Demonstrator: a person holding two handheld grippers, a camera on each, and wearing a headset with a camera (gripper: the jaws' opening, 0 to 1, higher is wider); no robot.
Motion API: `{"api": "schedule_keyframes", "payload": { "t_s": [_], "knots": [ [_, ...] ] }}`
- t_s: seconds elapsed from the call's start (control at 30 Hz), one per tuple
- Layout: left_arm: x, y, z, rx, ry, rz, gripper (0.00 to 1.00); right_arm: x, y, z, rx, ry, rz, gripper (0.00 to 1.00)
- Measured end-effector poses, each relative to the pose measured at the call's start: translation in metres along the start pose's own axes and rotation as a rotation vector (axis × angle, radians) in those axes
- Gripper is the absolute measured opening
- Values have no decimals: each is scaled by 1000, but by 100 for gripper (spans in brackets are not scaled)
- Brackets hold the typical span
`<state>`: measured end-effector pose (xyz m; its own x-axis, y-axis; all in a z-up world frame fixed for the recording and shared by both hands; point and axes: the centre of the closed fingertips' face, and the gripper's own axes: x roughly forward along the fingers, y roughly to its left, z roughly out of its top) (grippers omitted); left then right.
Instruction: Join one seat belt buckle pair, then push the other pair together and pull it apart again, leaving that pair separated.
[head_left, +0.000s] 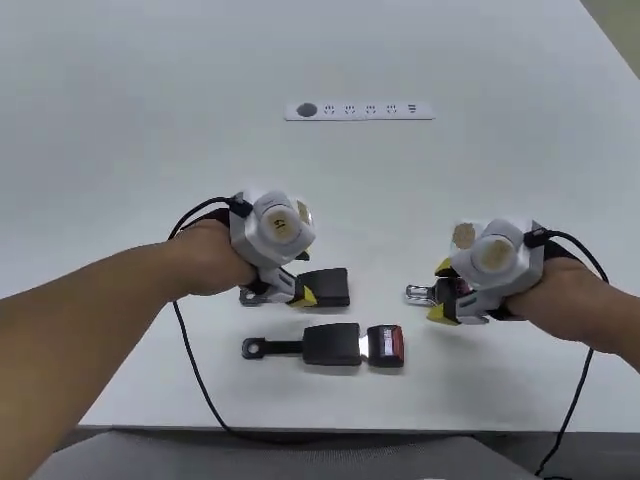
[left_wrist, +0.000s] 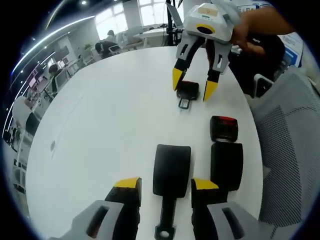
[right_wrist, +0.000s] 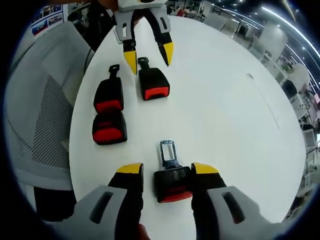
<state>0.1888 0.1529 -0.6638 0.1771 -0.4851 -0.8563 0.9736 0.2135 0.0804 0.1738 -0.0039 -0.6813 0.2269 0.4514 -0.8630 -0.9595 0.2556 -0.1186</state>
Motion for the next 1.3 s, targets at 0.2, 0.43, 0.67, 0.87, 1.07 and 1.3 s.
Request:
{"api": "schedule_keyframes", "payload": {
  "t_s": [0.2, 0.43, 0.67, 0.87, 1.07, 1.3],
  "knots": [
    [9, 0, -8, 29, 28, -34, 38, 2, -6, -14, -13, 42, 18, 34],
    [21, -4, -18, 87, 74, -55, 34, -5, -5, -28, 34, 70, 34, 34],
    [21, -9, -14, 119, 82, -73, 33, -4, -4, -31, 32, 83, 50, 33],
    [22, -12, -13, 149, 99, -101, 32, -2, -2, -26, -15, 118, 115, 33],
    [24, -13, -12, 177, 141, -122, 32, 0, 0, -26, -42, 138, 141, 33],
    [25, -14, -14, 168, 145, -127, 31, 5, 3, -16, -52, 113, 133, 33]
  ]
}}
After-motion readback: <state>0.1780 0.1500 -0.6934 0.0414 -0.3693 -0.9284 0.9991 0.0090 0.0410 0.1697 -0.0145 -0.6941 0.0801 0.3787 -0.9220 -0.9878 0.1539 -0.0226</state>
